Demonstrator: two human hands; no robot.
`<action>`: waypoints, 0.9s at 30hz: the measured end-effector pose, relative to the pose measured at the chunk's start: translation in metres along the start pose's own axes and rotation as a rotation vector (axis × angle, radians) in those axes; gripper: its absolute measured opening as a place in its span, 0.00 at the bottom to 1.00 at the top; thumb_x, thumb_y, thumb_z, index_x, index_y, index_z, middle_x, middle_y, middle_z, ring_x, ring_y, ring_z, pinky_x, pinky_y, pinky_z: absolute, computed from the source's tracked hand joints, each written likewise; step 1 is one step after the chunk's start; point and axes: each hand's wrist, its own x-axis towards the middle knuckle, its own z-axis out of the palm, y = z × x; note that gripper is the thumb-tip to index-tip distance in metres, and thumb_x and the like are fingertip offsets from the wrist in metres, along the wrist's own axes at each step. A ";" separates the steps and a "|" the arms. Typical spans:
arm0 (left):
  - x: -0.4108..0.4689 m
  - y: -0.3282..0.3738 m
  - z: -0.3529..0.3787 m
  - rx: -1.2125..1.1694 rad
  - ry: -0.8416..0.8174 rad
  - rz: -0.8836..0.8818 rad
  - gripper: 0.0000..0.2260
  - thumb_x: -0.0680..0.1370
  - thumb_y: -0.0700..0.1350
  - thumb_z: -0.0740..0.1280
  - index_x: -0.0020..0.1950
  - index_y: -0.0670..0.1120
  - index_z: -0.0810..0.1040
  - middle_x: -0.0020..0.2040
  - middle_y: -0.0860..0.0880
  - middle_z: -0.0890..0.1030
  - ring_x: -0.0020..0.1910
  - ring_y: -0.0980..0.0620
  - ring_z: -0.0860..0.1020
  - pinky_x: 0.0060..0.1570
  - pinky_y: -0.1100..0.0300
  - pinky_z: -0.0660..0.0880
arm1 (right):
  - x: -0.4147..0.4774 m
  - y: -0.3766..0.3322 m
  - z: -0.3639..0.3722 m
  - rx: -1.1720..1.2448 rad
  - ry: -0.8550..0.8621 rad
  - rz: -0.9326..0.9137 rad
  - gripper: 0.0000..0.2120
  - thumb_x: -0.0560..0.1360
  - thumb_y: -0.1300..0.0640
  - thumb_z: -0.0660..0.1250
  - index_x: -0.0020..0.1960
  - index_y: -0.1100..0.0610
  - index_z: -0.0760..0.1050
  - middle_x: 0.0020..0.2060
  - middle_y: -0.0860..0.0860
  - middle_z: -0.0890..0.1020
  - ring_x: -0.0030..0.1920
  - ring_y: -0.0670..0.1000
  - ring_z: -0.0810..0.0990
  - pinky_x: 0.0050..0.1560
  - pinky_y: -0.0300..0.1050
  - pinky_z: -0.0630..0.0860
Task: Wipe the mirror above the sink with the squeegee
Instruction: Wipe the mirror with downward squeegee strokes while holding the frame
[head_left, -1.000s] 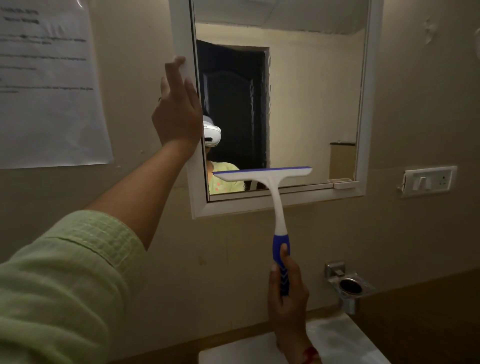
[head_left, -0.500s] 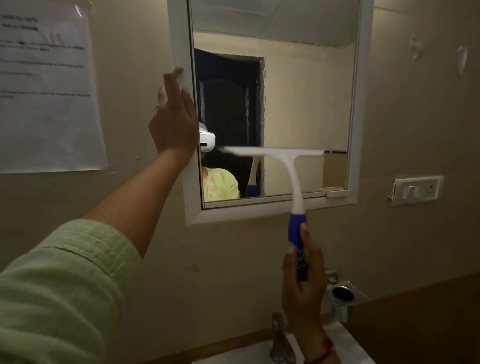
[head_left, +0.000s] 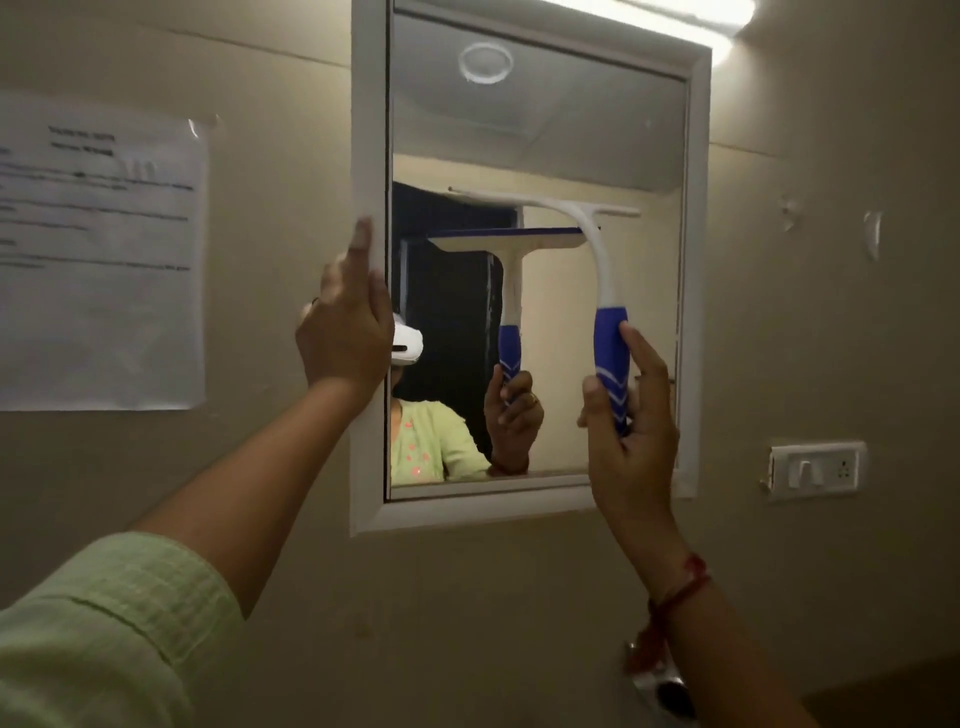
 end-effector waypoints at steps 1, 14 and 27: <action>0.000 0.000 0.000 0.003 0.003 0.002 0.20 0.82 0.46 0.53 0.74 0.51 0.57 0.59 0.41 0.76 0.41 0.44 0.76 0.40 0.51 0.72 | 0.014 0.001 0.003 -0.018 0.003 -0.024 0.21 0.78 0.58 0.60 0.68 0.48 0.60 0.55 0.24 0.70 0.42 0.40 0.79 0.38 0.29 0.76; 0.000 0.001 0.002 0.002 0.036 0.016 0.21 0.81 0.44 0.55 0.74 0.50 0.58 0.54 0.41 0.78 0.39 0.44 0.76 0.39 0.51 0.71 | 0.139 0.009 0.029 -0.093 0.101 -0.097 0.21 0.78 0.56 0.60 0.69 0.56 0.61 0.59 0.57 0.76 0.38 0.30 0.76 0.36 0.22 0.72; -0.001 0.001 0.003 -0.056 0.029 0.021 0.20 0.82 0.44 0.54 0.74 0.49 0.58 0.53 0.41 0.78 0.34 0.53 0.71 0.32 0.58 0.68 | 0.158 0.006 0.033 -0.223 0.132 -0.071 0.20 0.78 0.55 0.61 0.69 0.56 0.64 0.58 0.53 0.77 0.39 0.34 0.73 0.37 0.18 0.68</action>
